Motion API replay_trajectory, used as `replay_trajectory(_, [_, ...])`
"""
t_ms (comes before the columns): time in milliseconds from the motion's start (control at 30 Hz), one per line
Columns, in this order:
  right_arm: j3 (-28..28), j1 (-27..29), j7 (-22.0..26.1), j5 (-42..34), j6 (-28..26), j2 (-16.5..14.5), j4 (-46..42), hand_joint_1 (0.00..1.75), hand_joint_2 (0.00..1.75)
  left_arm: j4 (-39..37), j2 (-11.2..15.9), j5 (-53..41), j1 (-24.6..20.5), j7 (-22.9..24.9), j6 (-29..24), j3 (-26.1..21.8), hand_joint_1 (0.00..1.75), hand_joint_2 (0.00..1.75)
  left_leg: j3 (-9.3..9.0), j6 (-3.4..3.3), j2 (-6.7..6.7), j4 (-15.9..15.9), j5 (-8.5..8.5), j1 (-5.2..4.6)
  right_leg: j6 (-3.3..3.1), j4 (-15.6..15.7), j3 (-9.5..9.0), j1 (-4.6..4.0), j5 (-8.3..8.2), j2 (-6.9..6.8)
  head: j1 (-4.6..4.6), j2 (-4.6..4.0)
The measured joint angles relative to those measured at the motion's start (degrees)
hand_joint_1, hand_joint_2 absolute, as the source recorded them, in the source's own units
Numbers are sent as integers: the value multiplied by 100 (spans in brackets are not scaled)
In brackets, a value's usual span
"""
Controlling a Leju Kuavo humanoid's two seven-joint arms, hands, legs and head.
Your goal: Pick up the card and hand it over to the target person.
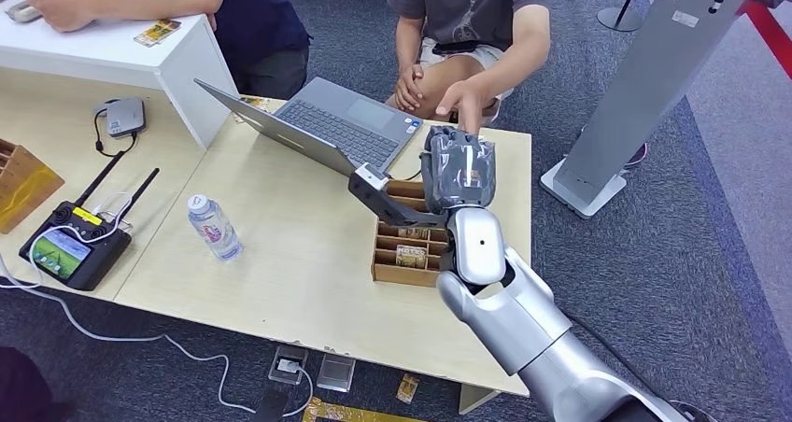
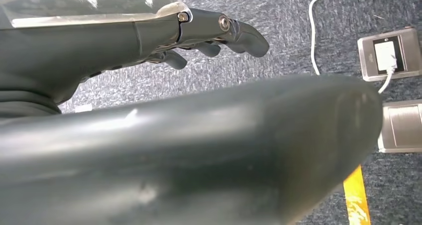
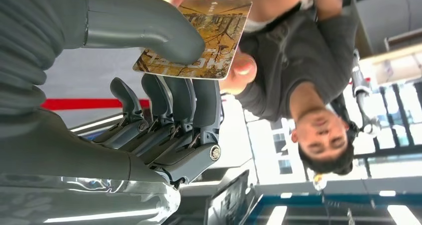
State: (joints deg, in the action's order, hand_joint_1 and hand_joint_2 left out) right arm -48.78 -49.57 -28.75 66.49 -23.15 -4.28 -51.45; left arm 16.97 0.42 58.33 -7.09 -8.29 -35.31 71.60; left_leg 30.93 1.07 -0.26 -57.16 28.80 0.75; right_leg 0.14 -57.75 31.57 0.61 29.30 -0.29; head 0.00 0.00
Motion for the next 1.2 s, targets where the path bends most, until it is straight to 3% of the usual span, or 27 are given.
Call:
replay_trajectory(400, [-372, -467, 3, 199, 217, -138, 1220, 141, 175, -41, -43, -16, -6, 51, -120, 16, 0, 0, -10, 1, 11, 8, 1, -2, -1, 4, -6, 2, -2, 11, 0, 0])
replay_trajectory(567, [-502, -487, 103, 78, 202, -244, 1522, 132, 175, -55, -48, 7, -4, 78, -183, -13, 0, 0, -9, 1, 14, 8, 0, -3, -1, 3, -5, 3, -3, 14, 0, 0])
replay_trajectory(600, [-517, -492, 114, 60, 182, -263, 1556, 119, 175, -57, -48, 13, -4, 85, -190, -19, 0, 0, -9, 0, 16, 9, 0, -3, -1, 4, -5, 3, -4, 16, 0, 0])
replay_trajectory(700, [-570, -517, 149, 6, 117, -319, 1642, 28, 175, -60, -54, 36, -3, 107, -232, -45, 0, 0, -10, 0, 21, 13, -1, -3, -2, 7, -5, 3, -6, 21, 0, 0])
replay_trajectory(733, [-590, -525, 157, 0, 95, -332, 1653, 6, 175, -59, -59, 41, -3, 110, -247, -51, 0, 0, -9, 0, 22, 13, 0, -3, -2, 6, -4, 3, -5, 22, 0, 0])
replay_trajectory(767, [-609, -529, 164, -5, 64, -339, 1651, 0, 175, -62, -66, 47, -3, 119, -266, -57, 0, 0, -9, 1, 22, 13, 1, -3, -2, 6, -4, 3, -4, 22, 0, 0])
replay_trajectory(1100, [-579, -442, 214, -193, -309, -274, 1336, 0, 175, -75, -124, 79, -1, 123, -378, -101, 0, 0, -1, 0, 18, 5, 2, -4, 0, -1, 2, 3, -2, 18, 0, 0])
replay_trajectory(1200, [-207, -200, 628, -923, -724, -273, 1025, 0, 175, -91, -143, 101, -1, 147, -431, -126, 0, 0, -1, 0, 16, 6, 2, -3, 0, 2, 1, 2, -2, 16, 0, 0])
